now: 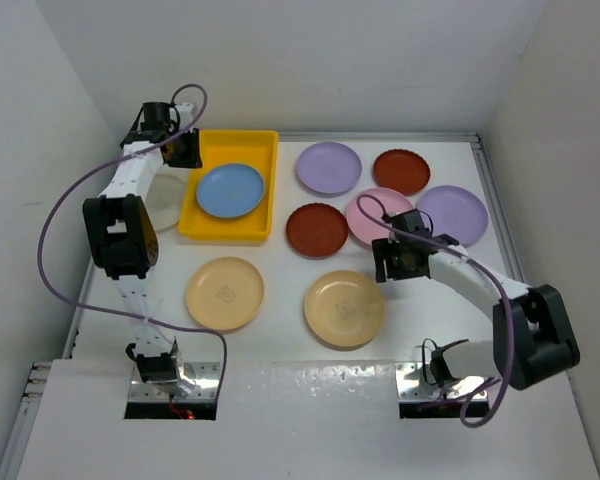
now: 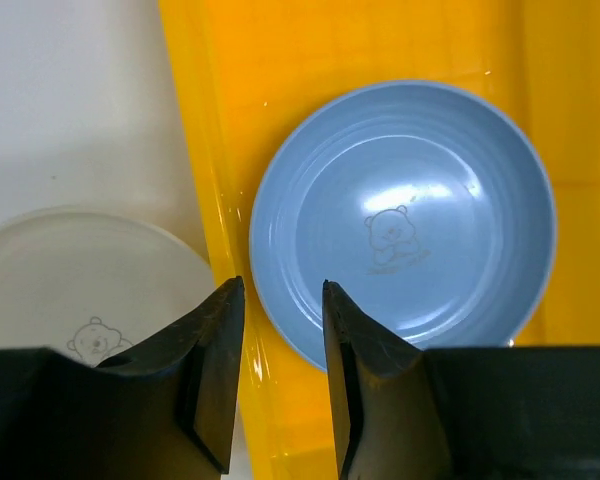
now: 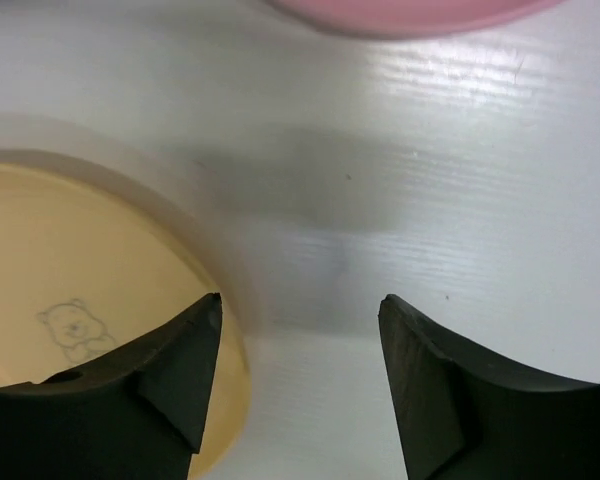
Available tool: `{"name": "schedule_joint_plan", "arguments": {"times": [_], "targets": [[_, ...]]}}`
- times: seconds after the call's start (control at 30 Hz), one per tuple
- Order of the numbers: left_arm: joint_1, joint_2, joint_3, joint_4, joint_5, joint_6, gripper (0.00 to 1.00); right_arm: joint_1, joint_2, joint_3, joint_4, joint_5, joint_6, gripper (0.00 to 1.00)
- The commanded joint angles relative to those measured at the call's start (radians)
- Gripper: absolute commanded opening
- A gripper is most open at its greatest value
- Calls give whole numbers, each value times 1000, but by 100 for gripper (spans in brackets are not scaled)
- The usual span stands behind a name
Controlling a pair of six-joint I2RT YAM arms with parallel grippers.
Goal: Place the plates into the plastic bin on the countertop
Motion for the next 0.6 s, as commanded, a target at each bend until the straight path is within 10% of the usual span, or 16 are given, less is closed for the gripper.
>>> {"name": "schedule_joint_plan", "arguments": {"times": [0.0, 0.27, 0.43, 0.57], "targets": [[12, -80, 3, 11, 31, 17, 40, 7, -67, -30, 65, -50, -14, 65], [121, -90, -20, -7, 22, 26, 41, 71, 51, -78, 117, -159, 11, 57], [175, -100, -30, -7, 22, 17, 41, 84, 123, -7, 69, -170, -12, 4], [201, -124, -51, -7, 22, 17, 41, 110, 53, 65, -71, -240, -112, 0]]}}
